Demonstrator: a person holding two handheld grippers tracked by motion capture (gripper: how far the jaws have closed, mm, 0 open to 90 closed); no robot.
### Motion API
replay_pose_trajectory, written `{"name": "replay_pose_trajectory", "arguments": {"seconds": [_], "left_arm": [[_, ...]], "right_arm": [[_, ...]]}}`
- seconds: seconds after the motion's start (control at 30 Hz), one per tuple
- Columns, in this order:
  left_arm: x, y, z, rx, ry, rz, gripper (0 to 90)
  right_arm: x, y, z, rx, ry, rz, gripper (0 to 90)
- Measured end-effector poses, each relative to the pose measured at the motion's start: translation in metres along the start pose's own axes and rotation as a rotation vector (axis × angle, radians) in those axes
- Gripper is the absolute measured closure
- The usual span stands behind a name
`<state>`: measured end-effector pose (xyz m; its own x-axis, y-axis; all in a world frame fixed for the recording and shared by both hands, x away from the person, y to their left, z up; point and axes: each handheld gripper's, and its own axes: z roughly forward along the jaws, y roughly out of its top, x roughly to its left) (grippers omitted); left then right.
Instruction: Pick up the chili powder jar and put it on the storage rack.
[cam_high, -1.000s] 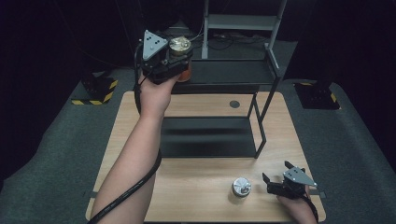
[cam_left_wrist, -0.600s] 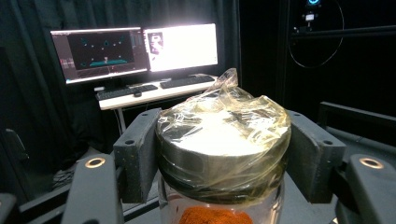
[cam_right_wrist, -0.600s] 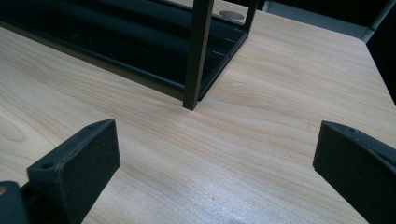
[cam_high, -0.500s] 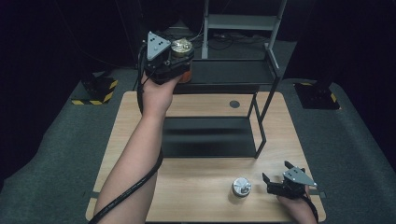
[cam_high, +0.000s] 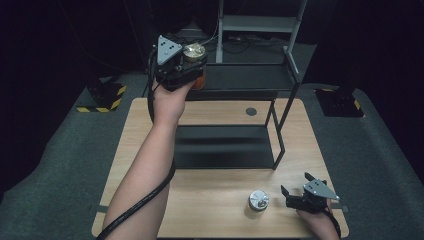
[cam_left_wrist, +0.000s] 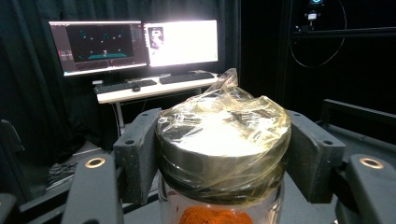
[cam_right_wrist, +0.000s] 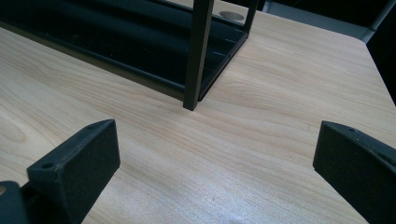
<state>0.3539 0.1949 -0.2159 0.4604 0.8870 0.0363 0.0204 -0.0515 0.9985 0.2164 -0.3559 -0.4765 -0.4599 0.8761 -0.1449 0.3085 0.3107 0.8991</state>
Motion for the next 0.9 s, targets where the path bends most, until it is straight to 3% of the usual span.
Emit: {"name": "replay_pose_trajectory", "arguments": {"seconds": [0.13,0.63,0.73,0.9], "left_arm": [[0.003,-0.003,0.0,-0.006,-0.003,-0.019,34.5],[0.002,-0.003,-0.002,-0.006,-0.003,-0.011,33.8],[0.001,-0.004,-0.002,-0.009,-0.002,-0.018,29.5],[-0.007,-0.005,-0.005,-0.019,0.037,-0.017,12.8]], "right_arm": [[0.0,0.0,0.0,0.0,0.0,0.001,0.0],[0.0,0.0,0.0,0.001,0.001,-0.002,0.0],[0.0,0.001,0.0,0.003,0.001,-0.002,0.0],[0.0,0.0,0.0,0.001,0.001,-0.002,0.0]]}}
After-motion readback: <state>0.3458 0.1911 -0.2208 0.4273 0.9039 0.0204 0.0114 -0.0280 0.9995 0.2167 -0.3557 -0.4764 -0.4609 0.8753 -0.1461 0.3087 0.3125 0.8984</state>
